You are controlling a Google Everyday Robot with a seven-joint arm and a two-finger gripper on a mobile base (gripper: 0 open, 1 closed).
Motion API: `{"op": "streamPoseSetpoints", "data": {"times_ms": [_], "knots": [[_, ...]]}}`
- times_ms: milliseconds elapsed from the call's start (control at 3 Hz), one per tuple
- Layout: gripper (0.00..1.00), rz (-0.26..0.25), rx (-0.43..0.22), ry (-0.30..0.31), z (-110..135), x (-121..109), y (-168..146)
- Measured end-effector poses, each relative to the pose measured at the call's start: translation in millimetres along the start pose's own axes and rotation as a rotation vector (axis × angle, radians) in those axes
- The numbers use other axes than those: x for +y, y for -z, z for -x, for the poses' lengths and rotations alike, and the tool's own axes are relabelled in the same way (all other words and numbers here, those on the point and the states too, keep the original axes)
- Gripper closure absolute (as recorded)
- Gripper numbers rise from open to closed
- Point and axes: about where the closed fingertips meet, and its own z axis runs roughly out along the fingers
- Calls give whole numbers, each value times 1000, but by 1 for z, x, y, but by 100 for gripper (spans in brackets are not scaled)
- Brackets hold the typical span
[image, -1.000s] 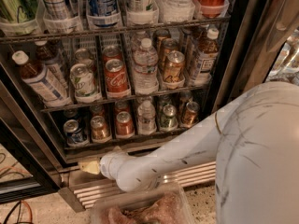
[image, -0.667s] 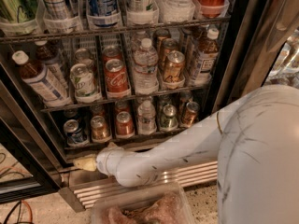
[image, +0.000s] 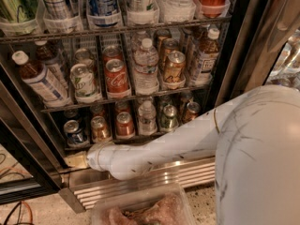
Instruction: Pick pepsi can from bottom shelf of fridge
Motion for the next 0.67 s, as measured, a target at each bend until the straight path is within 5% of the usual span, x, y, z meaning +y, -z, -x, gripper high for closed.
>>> {"op": "streamPoseSetpoints", "data": {"times_ms": [667], "knots": [[24,-21,30,70,12,-2,-14]]}}
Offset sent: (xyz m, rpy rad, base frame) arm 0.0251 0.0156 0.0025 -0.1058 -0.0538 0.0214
